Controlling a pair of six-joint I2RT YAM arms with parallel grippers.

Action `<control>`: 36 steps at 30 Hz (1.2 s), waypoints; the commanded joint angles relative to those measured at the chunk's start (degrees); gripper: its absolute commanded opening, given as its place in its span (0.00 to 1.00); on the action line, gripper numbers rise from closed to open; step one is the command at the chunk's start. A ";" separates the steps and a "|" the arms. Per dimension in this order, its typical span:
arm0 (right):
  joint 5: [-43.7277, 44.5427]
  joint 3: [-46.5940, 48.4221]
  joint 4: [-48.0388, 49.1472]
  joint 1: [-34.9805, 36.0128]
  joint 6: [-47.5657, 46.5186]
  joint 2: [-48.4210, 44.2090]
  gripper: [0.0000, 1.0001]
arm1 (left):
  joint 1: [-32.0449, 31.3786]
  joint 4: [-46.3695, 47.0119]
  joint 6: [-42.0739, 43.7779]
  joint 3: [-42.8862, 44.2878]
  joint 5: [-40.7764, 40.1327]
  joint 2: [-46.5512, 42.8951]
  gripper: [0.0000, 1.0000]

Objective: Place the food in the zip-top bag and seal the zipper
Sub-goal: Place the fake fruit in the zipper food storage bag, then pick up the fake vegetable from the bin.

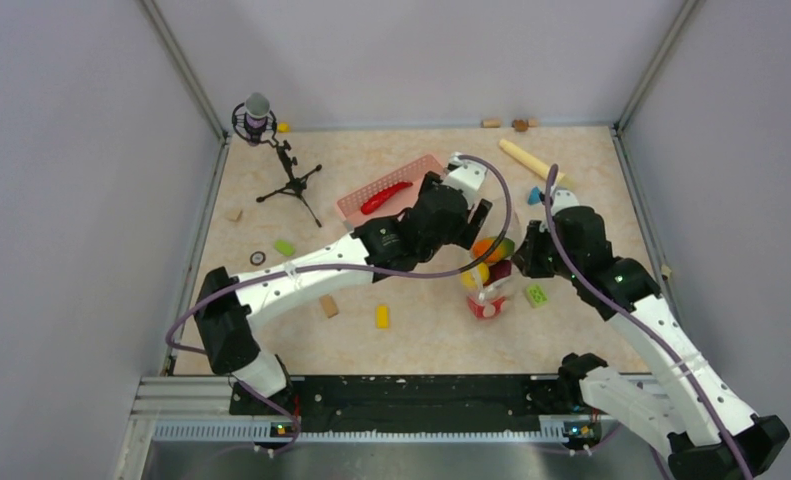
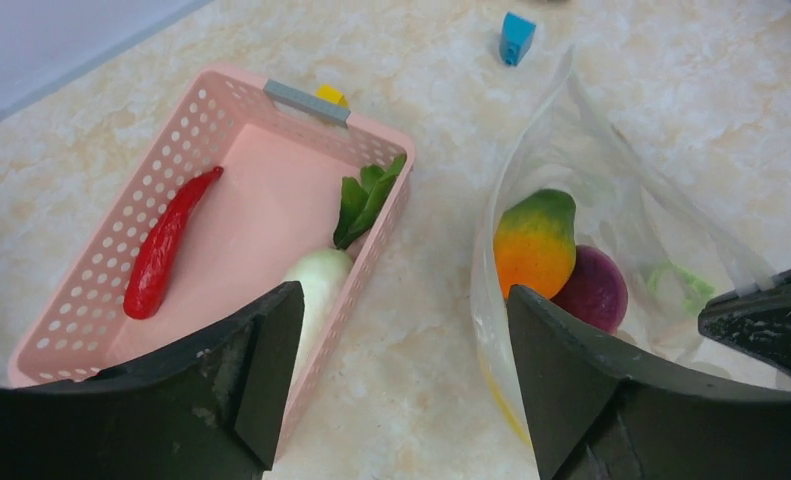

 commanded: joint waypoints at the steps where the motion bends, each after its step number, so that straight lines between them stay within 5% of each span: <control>1: 1.08 -1.14 2.36 -0.11 -0.49 -2.13 0.05 | 1.12 1.88 5.86 5.79 3.20 -4.20 0.85; 4: 0.56 -1.43 2.53 -0.19 -0.58 -1.87 0.05 | 2.41 1.76 10.46 8.93 3.30 -6.26 0.97; 14: -2.77 -1.82 4.07 -0.16 -1.93 -2.92 0.05 | 15.13 -3.10 19.43 8.73 16.46 -8.91 0.97; 19: -2.51 -2.77 5.51 -0.19 -2.50 -4.56 0.05 | 25.08 -5.51 19.15 6.70 31.06 -6.42 0.97; 26: -2.53 -4.03 6.82 -0.12 -2.47 -5.60 0.04 | 29.60 -2.57 23.71 2.26 38.05 -0.27 0.97; 36: -1.19 -4.87 7.72 -0.15 -2.37 -7.25 0.04 | 32.58 5.72 28.11 0.24 31.40 13.12 0.87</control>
